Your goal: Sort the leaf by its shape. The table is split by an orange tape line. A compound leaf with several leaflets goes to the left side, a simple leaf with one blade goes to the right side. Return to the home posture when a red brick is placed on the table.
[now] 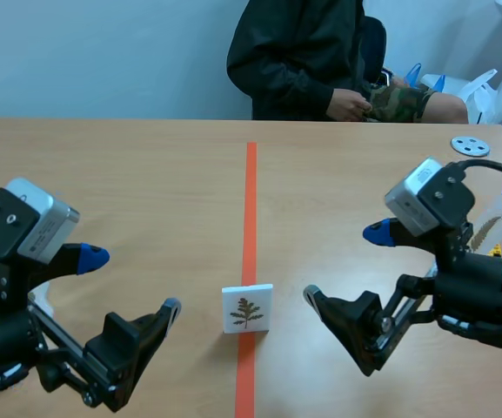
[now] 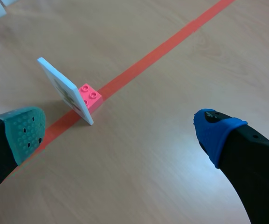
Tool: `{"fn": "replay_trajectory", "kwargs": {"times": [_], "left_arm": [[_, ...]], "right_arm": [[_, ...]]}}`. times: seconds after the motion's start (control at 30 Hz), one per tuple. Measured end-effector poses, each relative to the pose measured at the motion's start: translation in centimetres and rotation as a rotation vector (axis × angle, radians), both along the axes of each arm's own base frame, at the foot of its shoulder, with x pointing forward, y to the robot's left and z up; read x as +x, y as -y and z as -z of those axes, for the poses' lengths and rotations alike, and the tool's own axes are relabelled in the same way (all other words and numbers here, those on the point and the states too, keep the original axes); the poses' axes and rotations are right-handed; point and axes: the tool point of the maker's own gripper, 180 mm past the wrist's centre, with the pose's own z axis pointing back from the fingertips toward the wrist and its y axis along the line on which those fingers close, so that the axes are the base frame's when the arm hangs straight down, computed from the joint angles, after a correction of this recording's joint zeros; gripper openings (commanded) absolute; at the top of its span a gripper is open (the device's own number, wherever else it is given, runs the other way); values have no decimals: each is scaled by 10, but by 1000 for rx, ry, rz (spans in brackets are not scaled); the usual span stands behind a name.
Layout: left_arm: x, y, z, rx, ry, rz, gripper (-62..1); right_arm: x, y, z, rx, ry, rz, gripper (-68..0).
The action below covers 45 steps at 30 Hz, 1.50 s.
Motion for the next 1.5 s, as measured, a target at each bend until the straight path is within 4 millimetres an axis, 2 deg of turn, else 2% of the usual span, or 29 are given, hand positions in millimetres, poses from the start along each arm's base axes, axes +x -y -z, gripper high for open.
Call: {"fn": "replay_trajectory", "kwargs": {"times": [0.27,0.4,0.67,0.9,1.07,1.2,1.5], "left_arm": [[-3,0,2,-3,-11,-1,14],[-3,0,2,-3,-10,-1,14],[-3,0,2,-3,-10,-1,14],[-2,-2,2,0,-8,-7,14],[4,-17,-1,25,7,-41,14],[6,-24,-2,35,13,-55,14],[6,-24,-2,36,14,-57,14]], "right_arm": [[7,-26,32,70,-37,-38,4],[6,-41,47,49,-34,-92,4],[-3,-69,59,-6,25,-226,4],[-12,-88,71,-20,26,-277,-88],[-11,-101,77,-36,36,-295,-170],[-10,-103,77,-38,43,-290,-232],[-10,-103,77,-38,43,-290,-435]]}}
